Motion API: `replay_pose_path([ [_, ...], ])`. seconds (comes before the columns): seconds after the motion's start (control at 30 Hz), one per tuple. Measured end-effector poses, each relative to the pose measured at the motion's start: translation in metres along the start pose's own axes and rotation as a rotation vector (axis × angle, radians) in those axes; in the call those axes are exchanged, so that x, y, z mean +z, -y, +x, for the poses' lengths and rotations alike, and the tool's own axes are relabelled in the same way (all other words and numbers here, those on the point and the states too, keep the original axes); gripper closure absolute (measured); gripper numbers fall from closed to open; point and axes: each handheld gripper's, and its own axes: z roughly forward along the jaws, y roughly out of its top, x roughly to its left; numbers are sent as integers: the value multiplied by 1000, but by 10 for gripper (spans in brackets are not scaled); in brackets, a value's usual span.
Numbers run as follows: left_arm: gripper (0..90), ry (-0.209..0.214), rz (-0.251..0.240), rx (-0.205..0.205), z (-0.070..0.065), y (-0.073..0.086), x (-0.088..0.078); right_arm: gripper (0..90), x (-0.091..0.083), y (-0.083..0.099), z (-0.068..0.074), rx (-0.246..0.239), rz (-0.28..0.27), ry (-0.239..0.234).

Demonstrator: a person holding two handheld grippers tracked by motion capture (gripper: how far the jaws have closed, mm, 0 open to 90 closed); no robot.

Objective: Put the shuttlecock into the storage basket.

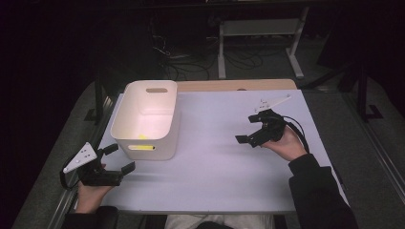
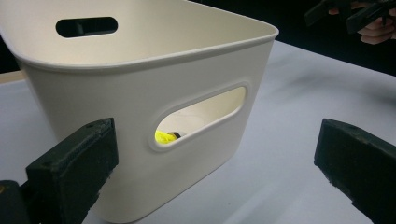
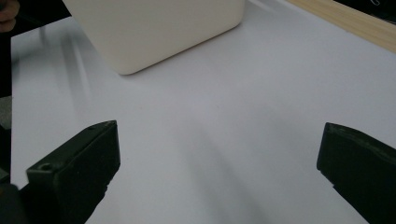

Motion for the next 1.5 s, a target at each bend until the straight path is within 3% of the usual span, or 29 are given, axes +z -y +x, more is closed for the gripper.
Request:
replay_pose_path([
  [0.63, 0, 1, 1, 1, 0, 0, 0, 0, -15, 33, -2, 48, -18, 23],
  [1.5, 0, 0, 0, 3, 0, 0, 0, 0, -34, 81, 9, 63, -45, 90],
])
